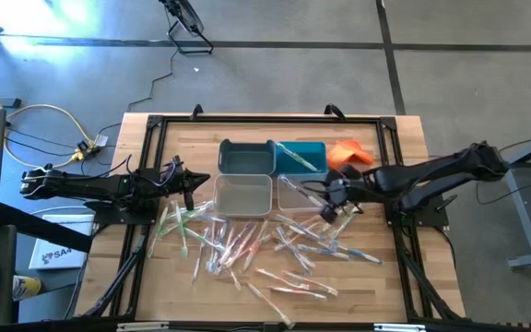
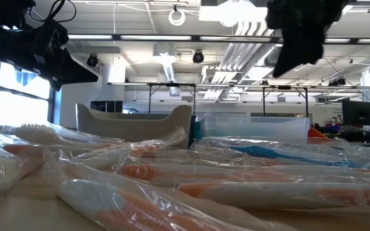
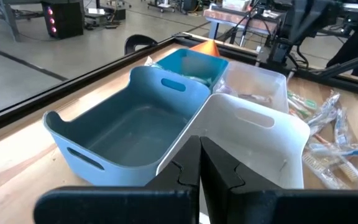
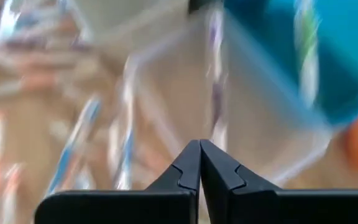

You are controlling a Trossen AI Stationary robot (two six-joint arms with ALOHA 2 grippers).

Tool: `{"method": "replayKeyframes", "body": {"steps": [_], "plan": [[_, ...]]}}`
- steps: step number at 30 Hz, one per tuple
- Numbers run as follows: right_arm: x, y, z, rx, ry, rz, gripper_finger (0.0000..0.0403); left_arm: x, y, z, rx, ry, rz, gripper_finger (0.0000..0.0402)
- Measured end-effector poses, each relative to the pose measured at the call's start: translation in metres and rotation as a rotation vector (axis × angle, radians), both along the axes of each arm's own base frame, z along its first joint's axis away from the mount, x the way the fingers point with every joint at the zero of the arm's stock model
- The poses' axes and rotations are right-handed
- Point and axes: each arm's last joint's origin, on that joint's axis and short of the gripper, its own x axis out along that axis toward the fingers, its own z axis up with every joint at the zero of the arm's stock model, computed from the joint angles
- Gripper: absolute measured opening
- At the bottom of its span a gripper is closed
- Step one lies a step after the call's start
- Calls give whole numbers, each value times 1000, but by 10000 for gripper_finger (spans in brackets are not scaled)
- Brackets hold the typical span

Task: Pick & Place Toothbrushes
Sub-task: Put the blue toothbrush into the dark blue bin

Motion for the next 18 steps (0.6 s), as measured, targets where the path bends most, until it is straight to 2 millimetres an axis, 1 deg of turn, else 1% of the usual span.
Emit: {"method": "replayKeyframes", "body": {"steps": [4,9,15,18], "plan": [[-17,10,-2,146,119,45,4,0,0,0,-3,-2,1,0],[-31,20,-7,288,277,57,3,0,0,0,-3,-2,1,0],[-43,30,-10,409,420,-18,4,0,0,0,-3,-3,1,0],[-51,37,-11,422,475,-56,3,0,0,0,-3,-2,1,0]]}}
